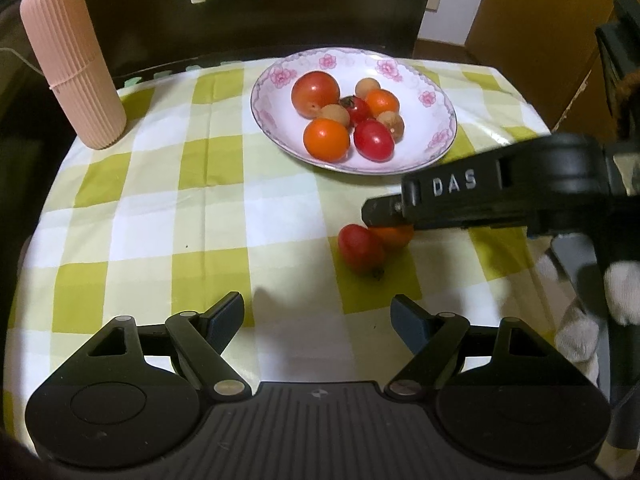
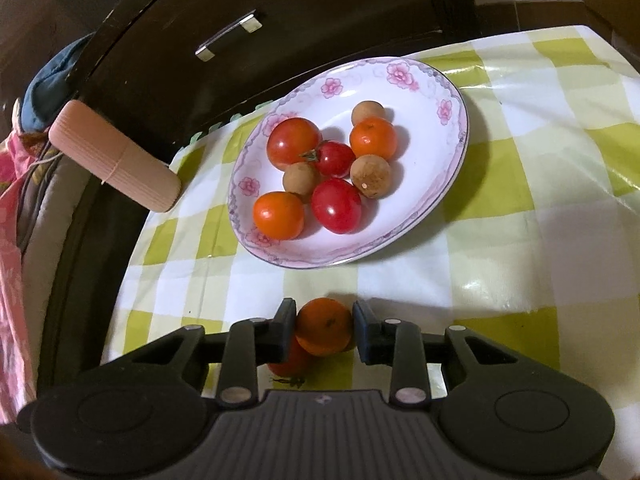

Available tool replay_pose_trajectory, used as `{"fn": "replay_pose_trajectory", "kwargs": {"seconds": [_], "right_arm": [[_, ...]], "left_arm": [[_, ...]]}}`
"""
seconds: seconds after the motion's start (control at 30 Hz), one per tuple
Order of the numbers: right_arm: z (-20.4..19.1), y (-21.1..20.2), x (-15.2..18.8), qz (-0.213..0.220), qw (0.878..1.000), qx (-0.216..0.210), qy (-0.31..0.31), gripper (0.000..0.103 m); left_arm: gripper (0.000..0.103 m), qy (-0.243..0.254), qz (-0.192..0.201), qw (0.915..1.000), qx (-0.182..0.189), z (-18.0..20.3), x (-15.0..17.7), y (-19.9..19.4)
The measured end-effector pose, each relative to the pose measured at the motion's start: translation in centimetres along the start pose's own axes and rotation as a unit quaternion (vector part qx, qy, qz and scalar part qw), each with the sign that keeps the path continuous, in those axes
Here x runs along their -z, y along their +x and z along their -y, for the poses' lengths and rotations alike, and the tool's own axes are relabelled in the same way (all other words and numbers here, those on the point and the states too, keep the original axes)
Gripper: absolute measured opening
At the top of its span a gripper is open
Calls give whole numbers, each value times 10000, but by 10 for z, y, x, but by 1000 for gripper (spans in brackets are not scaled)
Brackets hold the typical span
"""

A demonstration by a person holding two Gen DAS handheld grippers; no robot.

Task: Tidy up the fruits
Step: 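Grasp the orange tangerine with the right tool while the left tool approaches the red tomato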

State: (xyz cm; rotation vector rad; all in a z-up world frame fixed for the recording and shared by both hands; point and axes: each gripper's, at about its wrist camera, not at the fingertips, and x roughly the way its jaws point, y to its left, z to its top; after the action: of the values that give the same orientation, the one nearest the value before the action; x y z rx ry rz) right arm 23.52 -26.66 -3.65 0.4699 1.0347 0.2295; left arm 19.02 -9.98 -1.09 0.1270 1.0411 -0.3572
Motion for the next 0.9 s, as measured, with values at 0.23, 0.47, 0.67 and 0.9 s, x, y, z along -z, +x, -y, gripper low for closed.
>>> {"fn": "replay_pose_trajectory", "kwargs": {"seconds": [0.23,0.47,0.67,0.9], "right_arm": [[1,-19,2,179,9992,252,-238,32],[21,-33,4,242,9982,498,-243,32],[35,-40,5,236,9985,474,-165,32],[38,-42,7,226,9983,500,-185,32]], "left_arm": [[85,-28,190,9998,98,4,-7,3],[80,-115,424,9990,57,16,-19,16],[65,-293,259,9992,-45,15,-22,33],[57,-243,353,9988,-246,20,-21,35]]}}
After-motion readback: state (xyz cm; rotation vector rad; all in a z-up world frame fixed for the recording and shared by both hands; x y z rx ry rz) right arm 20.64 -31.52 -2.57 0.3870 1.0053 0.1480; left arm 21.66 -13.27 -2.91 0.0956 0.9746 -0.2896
